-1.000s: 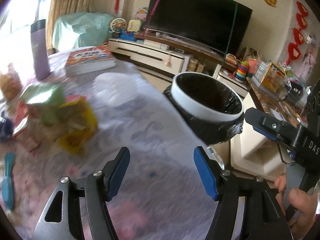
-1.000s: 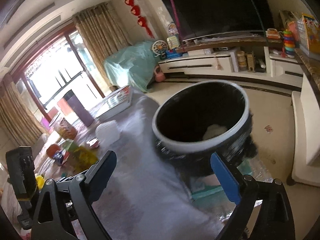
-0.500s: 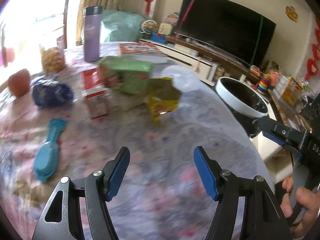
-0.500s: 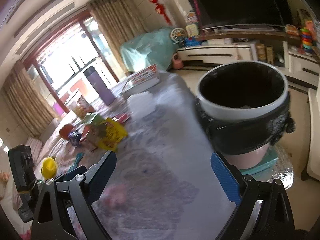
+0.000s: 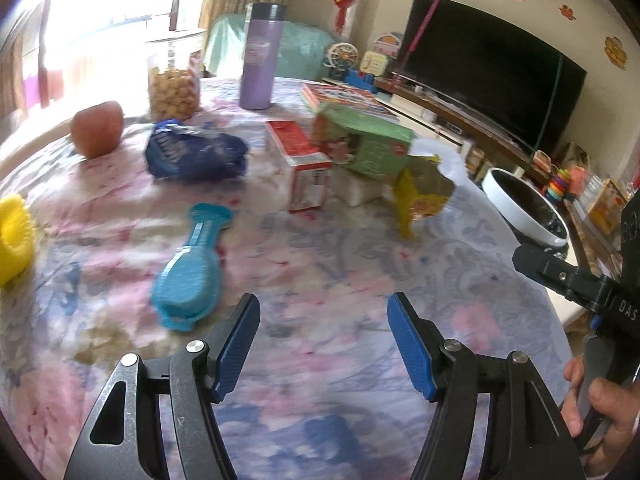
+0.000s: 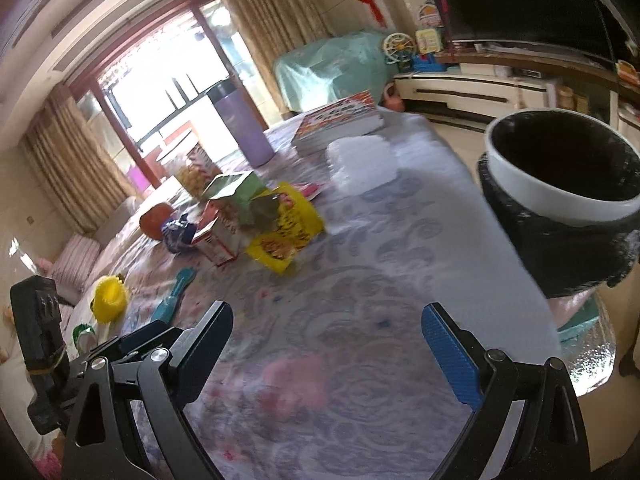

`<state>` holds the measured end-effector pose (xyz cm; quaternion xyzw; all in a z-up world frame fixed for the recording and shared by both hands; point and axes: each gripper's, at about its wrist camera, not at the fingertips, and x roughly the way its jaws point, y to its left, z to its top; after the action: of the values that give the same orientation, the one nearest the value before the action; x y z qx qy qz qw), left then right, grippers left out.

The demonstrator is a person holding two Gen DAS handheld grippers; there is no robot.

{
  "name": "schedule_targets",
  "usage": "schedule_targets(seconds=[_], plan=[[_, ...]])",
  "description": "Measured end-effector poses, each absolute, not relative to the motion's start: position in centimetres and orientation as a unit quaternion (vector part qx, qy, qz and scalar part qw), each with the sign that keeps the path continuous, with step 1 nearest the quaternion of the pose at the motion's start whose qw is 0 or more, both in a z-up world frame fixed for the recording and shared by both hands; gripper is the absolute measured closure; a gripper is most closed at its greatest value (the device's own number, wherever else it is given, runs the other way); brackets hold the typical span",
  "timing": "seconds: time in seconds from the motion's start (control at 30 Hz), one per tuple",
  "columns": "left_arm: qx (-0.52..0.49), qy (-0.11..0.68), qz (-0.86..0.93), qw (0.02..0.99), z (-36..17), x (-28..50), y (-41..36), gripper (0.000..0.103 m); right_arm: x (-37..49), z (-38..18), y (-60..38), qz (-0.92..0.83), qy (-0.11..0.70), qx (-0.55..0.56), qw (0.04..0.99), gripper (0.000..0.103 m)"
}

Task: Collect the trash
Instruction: 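Move both grippers back over the table, then grasp the blue brush with the left gripper while the right gripper grasps the yellow snack bag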

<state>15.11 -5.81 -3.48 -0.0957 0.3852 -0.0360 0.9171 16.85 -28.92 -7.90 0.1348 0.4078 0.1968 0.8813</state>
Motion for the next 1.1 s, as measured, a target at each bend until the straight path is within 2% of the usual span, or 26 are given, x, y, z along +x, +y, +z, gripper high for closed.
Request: schedule_targets(seconds=[0.43, 0.7, 0.93, 1.0, 1.07, 1.1], plan=[[-0.093, 0.402, 0.023, 0.911, -3.4, 15.9, -0.8, 0.032, 19.2, -8.4, -25.3, 0.22, 0.414, 0.12, 0.875, 0.007], [-0.096, 0.429, 0.042, 0.897, -5.3, 18.2, 0.4, 0.032, 21.8, -8.8, -23.6, 0.216, 0.42, 0.092, 0.877, 0.007], [-0.06, 0.435, 0.042, 0.898, -6.2, 20.5, -0.6, 0.034, 24.2, -9.9, -22.6, 0.21, 0.432, 0.085, 0.873, 0.008], [-0.053, 0.433, 0.037, 0.899, -6.3, 20.8, -0.9, 0.042, 24.7, -10.3, -22.3, 0.212, 0.437, 0.084, 0.87, 0.013], [-0.044, 0.431, 0.031, 0.901, -6.4, 20.9, -1.2, 0.058, 24.9, -10.6, -22.2, 0.212, 0.443, 0.083, 0.867, 0.03], [-0.039, 0.43, 0.026, 0.902, -6.4, 21.1, -1.4, 0.058, 24.9, -10.7, -22.2, 0.213, 0.444, 0.084, 0.867, 0.035]])
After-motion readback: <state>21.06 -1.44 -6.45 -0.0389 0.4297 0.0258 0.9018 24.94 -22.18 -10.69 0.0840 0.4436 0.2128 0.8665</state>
